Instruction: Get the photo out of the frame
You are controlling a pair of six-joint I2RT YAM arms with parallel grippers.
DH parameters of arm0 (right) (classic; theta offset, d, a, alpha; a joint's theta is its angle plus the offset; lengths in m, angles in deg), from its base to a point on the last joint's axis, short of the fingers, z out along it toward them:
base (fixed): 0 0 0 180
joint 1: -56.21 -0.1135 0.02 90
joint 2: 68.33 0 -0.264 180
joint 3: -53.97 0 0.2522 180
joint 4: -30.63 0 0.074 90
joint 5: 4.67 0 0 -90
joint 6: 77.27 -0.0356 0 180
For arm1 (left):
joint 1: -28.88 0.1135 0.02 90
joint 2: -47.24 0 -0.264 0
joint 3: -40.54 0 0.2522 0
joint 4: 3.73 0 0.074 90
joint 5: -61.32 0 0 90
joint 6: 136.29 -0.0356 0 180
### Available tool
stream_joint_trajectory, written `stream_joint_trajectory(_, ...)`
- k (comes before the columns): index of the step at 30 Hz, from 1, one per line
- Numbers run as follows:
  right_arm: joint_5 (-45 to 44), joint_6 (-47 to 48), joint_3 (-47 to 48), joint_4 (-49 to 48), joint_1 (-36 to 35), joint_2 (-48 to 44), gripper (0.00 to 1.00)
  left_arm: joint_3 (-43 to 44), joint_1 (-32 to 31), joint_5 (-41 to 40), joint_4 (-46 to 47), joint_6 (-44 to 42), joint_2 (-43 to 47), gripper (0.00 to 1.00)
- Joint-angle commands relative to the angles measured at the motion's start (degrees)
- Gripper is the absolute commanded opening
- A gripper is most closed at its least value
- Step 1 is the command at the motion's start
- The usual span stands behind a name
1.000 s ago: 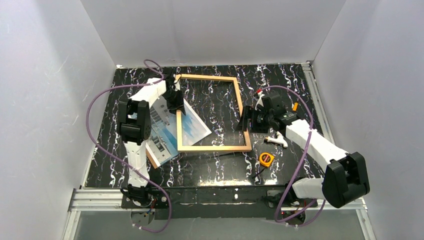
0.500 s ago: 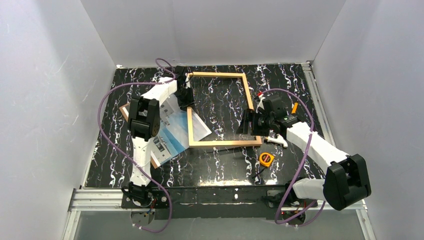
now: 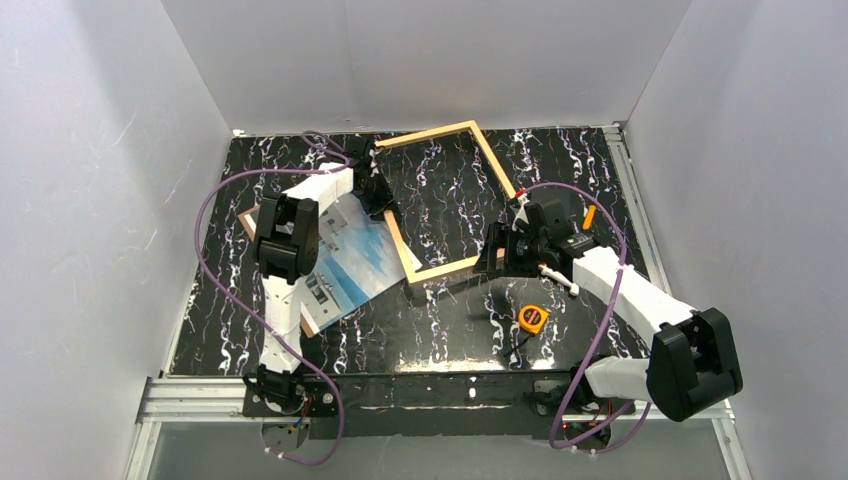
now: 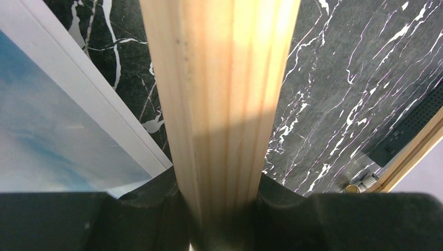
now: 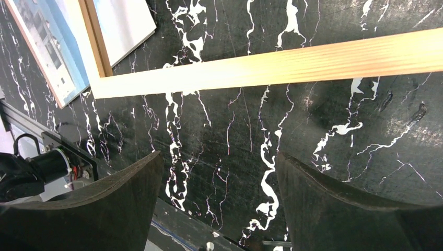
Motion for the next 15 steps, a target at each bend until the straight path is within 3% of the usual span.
stream_joint_trajectory(1, 0.98, -0.38, 0.15, -1.73, 0.21, -1.4, 0.86, -5.22, -0.65, -1.28, -5.09, 0.98, -1.73, 0.0)
stream_joint_trajectory(15, 2.67, -1.48, 0.79, -1.97, 0.2, -2.74, 0.86, -19.61, 2.36, -5.9, -11.77, -3.47, 7.14, 0.0)
